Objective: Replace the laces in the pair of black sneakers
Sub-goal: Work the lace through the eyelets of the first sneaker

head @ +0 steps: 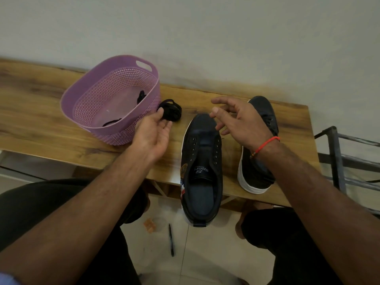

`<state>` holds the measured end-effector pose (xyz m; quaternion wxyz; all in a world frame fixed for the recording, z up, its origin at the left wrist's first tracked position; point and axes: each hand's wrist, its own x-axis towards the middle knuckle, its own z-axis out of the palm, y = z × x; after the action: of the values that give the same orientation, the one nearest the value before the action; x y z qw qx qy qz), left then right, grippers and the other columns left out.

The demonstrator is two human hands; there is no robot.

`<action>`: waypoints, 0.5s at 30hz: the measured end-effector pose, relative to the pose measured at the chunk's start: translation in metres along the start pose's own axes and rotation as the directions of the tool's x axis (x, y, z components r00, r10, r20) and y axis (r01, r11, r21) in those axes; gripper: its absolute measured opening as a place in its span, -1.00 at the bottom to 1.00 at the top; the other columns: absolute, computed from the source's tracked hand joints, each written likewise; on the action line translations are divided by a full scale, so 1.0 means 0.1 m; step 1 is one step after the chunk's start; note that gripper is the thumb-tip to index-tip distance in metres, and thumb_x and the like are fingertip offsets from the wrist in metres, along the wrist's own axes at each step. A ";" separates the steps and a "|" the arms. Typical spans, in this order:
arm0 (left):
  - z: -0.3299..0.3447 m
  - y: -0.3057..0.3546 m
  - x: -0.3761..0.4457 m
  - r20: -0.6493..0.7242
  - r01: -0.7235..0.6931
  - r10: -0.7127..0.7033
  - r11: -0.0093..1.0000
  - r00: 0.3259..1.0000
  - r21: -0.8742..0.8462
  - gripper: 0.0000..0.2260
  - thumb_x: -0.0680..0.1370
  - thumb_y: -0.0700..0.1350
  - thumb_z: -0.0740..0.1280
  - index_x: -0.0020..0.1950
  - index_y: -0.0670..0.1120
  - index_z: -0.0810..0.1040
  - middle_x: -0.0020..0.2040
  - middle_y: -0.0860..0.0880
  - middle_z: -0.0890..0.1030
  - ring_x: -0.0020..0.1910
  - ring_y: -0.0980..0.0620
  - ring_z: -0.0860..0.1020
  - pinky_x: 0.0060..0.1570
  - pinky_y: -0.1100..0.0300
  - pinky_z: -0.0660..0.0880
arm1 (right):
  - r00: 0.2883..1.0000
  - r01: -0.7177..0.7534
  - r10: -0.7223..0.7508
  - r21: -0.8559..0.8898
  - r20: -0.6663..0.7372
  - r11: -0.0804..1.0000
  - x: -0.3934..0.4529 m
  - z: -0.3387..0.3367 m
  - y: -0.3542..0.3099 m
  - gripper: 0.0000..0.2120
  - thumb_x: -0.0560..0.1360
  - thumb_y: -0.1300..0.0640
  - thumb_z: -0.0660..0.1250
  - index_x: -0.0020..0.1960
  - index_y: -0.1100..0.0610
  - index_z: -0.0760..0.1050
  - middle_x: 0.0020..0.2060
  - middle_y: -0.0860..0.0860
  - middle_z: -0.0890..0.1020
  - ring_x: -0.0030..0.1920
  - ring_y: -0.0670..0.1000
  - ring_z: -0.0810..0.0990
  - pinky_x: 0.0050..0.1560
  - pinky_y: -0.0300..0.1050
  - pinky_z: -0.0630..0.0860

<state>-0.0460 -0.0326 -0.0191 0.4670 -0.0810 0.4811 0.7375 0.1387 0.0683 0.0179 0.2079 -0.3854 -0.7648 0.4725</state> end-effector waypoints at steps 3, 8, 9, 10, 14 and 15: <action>0.01 -0.01 -0.01 0.030 -0.029 0.027 0.998 0.999 0.054 -0.57 0.63 -0.31 0.26 0.50 -0.26 0.34 0.37 -0.23 0.53 0.39 -0.10 0.49 0.44 -0.01 0.37 | 1.000 -0.002 0.002 -0.004 -0.003 1.000 0.00 0.00 -0.01 -0.71 0.64 0.11 0.26 0.36 0.03 0.48 0.00 -0.04 0.66 -0.16 -0.02 0.68 -0.17 -0.18 0.64; 0.11 -0.05 -0.17 0.046 -0.132 0.124 0.929 0.991 0.347 -0.49 0.63 -0.26 0.31 0.56 -0.18 0.26 0.44 -0.08 0.45 0.39 0.03 0.43 0.45 -0.03 0.36 | 1.000 -0.011 0.011 -0.012 -0.014 1.000 0.01 -0.01 -0.01 -0.71 0.64 0.14 0.26 0.35 0.02 0.49 0.00 -0.05 0.66 -0.17 -0.05 0.67 -0.14 -0.16 0.65; 0.13 -0.07 -0.22 0.046 -0.164 0.161 0.870 0.986 0.466 -0.47 0.62 -0.20 0.34 0.56 -0.13 0.27 0.42 -0.02 0.45 0.34 0.08 0.43 0.43 0.00 0.37 | 1.000 -0.012 0.012 -0.015 -0.019 1.000 0.01 -0.01 -0.01 -0.71 0.64 0.14 0.26 0.34 0.02 0.49 0.00 -0.05 0.65 -0.18 -0.06 0.67 -0.14 -0.17 0.65; 0.15 -0.09 -0.25 0.067 -0.193 0.190 0.792 0.980 0.579 -0.42 0.60 -0.13 0.38 0.57 -0.08 0.25 0.44 0.00 0.42 0.32 0.11 0.42 0.41 0.02 0.36 | 1.000 -0.014 0.013 -0.021 -0.025 1.000 0.02 -0.02 -0.01 -0.71 0.63 0.14 0.26 0.34 0.01 0.49 0.01 -0.04 0.64 -0.18 -0.06 0.67 -0.14 -0.17 0.65; 0.23 -0.12 -0.38 0.200 -0.194 0.034 0.442 0.979 0.876 -0.02 0.45 0.13 0.47 0.67 0.09 -0.10 0.67 -0.01 -0.03 0.62 -0.07 0.07 0.55 -0.10 0.12 | 0.998 -0.026 0.021 -0.078 -0.065 0.997 0.07 -0.08 0.01 -0.72 0.62 0.13 0.28 0.33 -0.01 0.51 0.03 -0.06 0.63 -0.25 -0.12 0.65 -0.24 -0.29 0.56; 0.26 -0.12 -0.43 0.231 -0.197 -0.062 0.338 0.971 0.920 -0.01 0.47 0.13 0.47 0.67 0.09 -0.14 0.68 0.00 -0.15 0.64 -0.07 -0.03 0.55 -0.13 0.05 | 0.997 -0.033 0.026 -0.087 -0.078 0.996 0.08 -0.11 0.01 -0.72 0.62 0.13 0.29 0.32 -0.01 0.52 0.02 -0.06 0.63 -0.25 -0.14 0.64 -0.27 -0.34 0.53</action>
<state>-0.0047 -0.0374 0.0117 0.4486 0.3055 0.7635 0.3501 0.1418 0.0810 0.0214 0.2130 -0.4233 -0.7706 0.4263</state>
